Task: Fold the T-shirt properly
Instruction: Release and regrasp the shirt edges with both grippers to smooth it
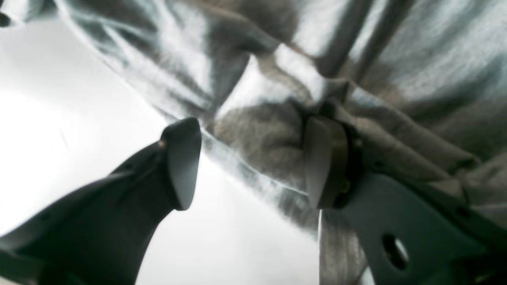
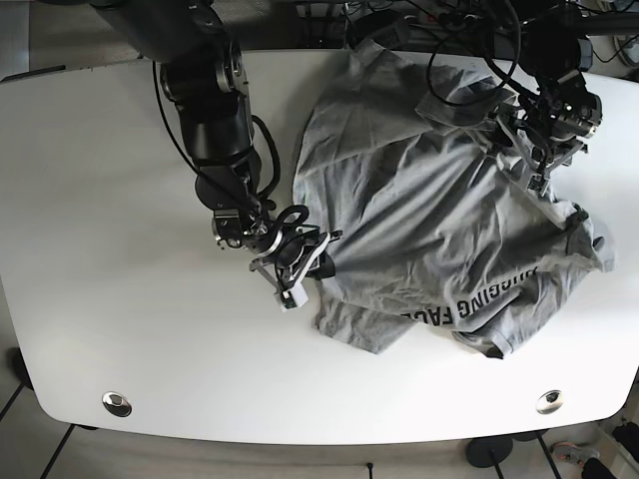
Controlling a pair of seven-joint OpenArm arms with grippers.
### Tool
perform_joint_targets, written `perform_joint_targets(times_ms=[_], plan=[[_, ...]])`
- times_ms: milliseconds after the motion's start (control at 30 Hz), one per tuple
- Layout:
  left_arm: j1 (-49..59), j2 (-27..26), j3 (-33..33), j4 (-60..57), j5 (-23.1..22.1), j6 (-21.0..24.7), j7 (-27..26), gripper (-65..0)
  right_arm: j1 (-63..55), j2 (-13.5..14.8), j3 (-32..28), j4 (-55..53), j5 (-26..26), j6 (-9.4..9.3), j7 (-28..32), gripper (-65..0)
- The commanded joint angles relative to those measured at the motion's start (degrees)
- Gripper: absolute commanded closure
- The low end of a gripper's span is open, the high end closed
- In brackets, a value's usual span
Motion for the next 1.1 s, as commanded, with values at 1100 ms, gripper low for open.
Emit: perform_joint_targets(times_ms=[1100], plan=[[-5.78, 5.24, 10.46, 11.72, -21.6, 0.32, 7.62, -37.8, -32.31, 2.36, 17.25, 45.09, 0.47, 10.68, -18.4, -1.9]])
